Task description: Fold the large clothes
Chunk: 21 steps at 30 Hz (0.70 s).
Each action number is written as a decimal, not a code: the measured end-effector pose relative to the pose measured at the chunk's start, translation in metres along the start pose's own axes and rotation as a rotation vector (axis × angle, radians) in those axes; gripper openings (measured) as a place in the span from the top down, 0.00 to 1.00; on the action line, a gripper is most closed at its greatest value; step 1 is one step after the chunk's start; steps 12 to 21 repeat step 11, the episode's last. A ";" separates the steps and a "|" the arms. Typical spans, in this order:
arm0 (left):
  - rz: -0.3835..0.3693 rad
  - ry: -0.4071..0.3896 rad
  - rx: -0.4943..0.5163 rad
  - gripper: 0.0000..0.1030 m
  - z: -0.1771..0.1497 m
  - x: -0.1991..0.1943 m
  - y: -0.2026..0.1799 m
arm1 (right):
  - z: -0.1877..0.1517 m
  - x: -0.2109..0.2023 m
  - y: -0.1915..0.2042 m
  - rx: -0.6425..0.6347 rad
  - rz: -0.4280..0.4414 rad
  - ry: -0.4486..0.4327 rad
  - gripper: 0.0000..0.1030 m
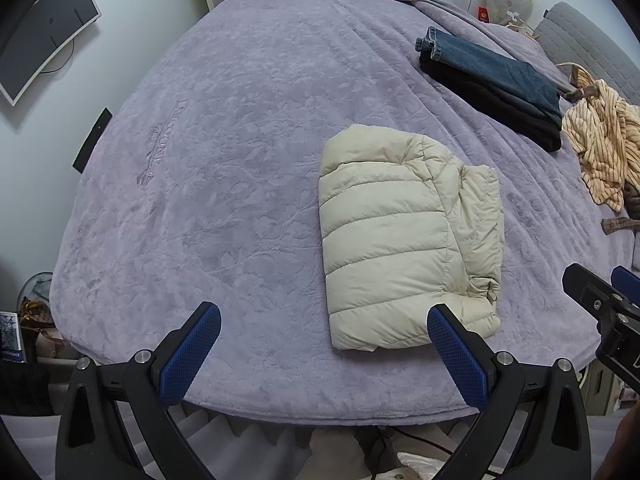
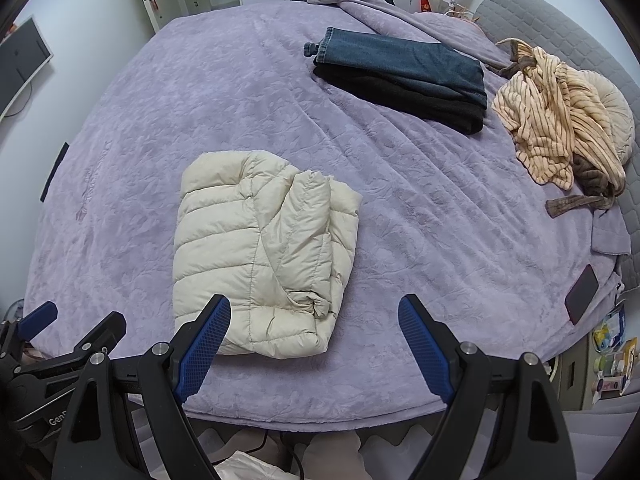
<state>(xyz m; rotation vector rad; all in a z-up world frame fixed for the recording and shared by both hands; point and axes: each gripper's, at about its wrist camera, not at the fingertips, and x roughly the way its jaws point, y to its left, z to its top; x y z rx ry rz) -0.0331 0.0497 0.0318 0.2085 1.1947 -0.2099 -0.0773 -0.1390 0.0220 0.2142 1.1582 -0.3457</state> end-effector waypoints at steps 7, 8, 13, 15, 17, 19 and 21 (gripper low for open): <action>-0.008 -0.020 0.011 0.00 -0.001 -0.002 0.001 | -0.003 0.000 0.002 0.000 0.001 0.005 0.15; -0.011 -0.018 0.013 0.00 -0.001 -0.002 0.000 | -0.004 0.000 0.002 0.001 0.002 0.007 0.15; -0.014 -0.008 0.015 0.00 -0.001 0.000 0.001 | -0.004 0.000 0.002 0.003 0.002 0.009 0.15; -0.014 -0.008 0.015 0.00 -0.001 0.000 0.001 | -0.004 0.000 0.002 0.003 0.002 0.009 0.15; -0.014 -0.008 0.015 0.00 -0.001 0.000 0.001 | -0.004 0.000 0.002 0.003 0.002 0.009 0.15; -0.014 -0.008 0.015 0.00 -0.001 0.000 0.001 | -0.004 0.000 0.002 0.003 0.002 0.009 0.15; -0.014 -0.008 0.015 0.00 -0.001 0.000 0.001 | -0.004 0.000 0.002 0.003 0.002 0.009 0.15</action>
